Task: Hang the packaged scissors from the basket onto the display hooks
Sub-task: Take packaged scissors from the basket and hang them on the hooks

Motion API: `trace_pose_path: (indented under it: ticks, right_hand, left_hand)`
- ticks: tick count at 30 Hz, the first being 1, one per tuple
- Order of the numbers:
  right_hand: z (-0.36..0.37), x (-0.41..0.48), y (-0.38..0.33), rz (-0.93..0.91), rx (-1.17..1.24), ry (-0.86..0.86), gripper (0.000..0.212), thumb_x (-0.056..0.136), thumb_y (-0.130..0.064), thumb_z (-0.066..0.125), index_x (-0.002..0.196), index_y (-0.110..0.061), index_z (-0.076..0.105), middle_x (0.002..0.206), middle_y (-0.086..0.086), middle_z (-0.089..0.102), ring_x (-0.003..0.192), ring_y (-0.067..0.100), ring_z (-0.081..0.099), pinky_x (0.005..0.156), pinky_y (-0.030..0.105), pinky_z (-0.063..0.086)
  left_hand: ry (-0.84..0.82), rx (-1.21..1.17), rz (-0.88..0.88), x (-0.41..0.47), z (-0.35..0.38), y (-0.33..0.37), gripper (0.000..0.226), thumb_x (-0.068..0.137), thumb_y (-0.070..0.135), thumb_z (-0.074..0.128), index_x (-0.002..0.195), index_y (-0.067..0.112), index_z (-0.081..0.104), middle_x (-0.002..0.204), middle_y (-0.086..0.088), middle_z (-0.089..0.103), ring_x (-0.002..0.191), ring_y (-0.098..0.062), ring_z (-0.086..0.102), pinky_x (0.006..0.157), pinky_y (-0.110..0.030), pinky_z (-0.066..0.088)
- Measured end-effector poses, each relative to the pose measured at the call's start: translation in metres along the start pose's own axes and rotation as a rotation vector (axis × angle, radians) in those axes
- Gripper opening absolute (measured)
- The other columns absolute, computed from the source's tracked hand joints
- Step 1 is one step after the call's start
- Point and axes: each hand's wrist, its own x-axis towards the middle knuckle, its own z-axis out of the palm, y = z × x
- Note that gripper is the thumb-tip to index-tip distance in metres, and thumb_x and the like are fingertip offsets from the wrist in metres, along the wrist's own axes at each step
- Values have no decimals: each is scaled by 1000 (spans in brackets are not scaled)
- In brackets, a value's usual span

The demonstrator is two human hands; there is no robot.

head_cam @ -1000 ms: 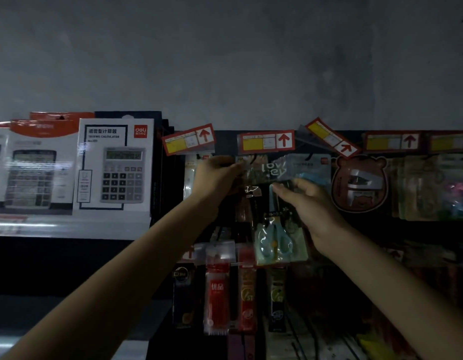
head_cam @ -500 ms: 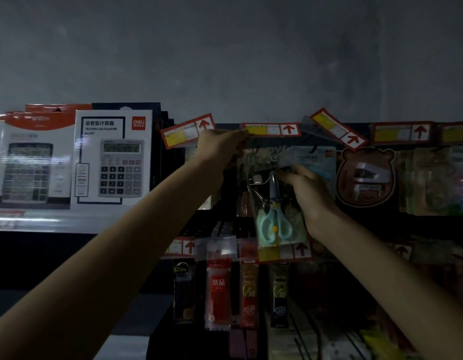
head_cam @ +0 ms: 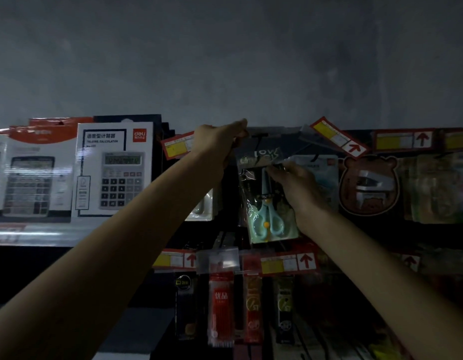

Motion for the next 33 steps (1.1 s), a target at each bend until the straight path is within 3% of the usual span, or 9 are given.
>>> trace_pose_path:
  ticks: [7, 11, 14, 17, 20, 23, 27, 29, 33]
  right_hand:
    - [6, 11, 2, 37, -50, 25, 16, 97, -28, 66, 101, -14, 72, 102, 10, 75, 100, 31, 71, 96, 51, 55]
    - [6, 13, 6, 42, -67, 28, 18, 99, -25, 64, 109, -12, 71, 103, 9, 74, 91, 23, 70, 76, 32, 55]
    - [6, 15, 8, 37, -76, 36, 22, 99, -26, 63, 114, -11, 70, 103, 8, 74, 86, 19, 69, 66, 27, 51]
    - [6, 16, 8, 22, -86, 53, 22, 99, -28, 64, 112, -12, 70, 102, 6, 74, 94, 22, 70, 72, 29, 55]
    - [7, 17, 5, 31, -85, 39, 15, 100, -28, 63, 106, -16, 69, 95, 1, 71, 87, 16, 67, 64, 24, 50]
    - [7, 17, 4, 27, -85, 30, 8, 100, -27, 63, 96, -21, 67, 97, 2, 72, 87, 17, 67, 75, 30, 53]
    - [9, 16, 7, 42, -87, 26, 15, 100, -27, 63, 107, -16, 69, 99, 2, 73, 88, 16, 67, 75, 29, 53]
    - [9, 16, 9, 59, -92, 22, 18, 100, -30, 63, 108, -17, 70, 103, 4, 74, 95, 22, 69, 84, 37, 57]
    - [7, 12, 9, 72, -86, 8, 13, 101, -31, 61, 95, -22, 68, 96, 0, 70, 89, 17, 65, 71, 28, 50]
  left_hand:
    - [-7, 32, -19, 3, -1, 1, 26, 94, 34, 71, 80, 12, 70, 67, 0, 54, 48, -9, 40, 39, -15, 30]
    - [-17, 49, -16, 5, -2, -1, 26, 94, 35, 70, 84, 11, 71, 69, 0, 55, 52, -9, 42, 40, -16, 32]
    - [-30, 42, -12, 6, -3, -2, 28, 94, 35, 70, 91, 7, 73, 69, 0, 56, 52, -10, 42, 41, -18, 32]
    - [-28, 36, -12, 6, -4, -4, 33, 94, 34, 70, 102, 3, 74, 66, 1, 54, 50, -9, 42, 38, -15, 31]
    - [-30, 24, -5, 7, -4, -6, 35, 94, 34, 70, 106, 1, 74, 67, -1, 54, 50, -10, 41, 37, -15, 30]
    - [-32, 29, -11, 6, -4, -9, 28, 94, 34, 70, 95, 6, 73, 68, 0, 55, 48, -8, 42, 37, -14, 32]
    - [-47, 36, -5, 4, -5, -12, 24, 95, 32, 70, 87, 9, 70, 65, 0, 55, 41, -6, 42, 38, -14, 31]
    - [-59, 54, -5, 1, -6, -14, 24, 95, 30, 69, 92, 7, 71, 66, 0, 57, 42, -6, 43, 38, -15, 32]
    - [-102, 153, 28, -9, -9, -28, 29, 95, 30, 68, 99, 1, 72, 69, -2, 62, 50, -8, 48, 40, -15, 37]
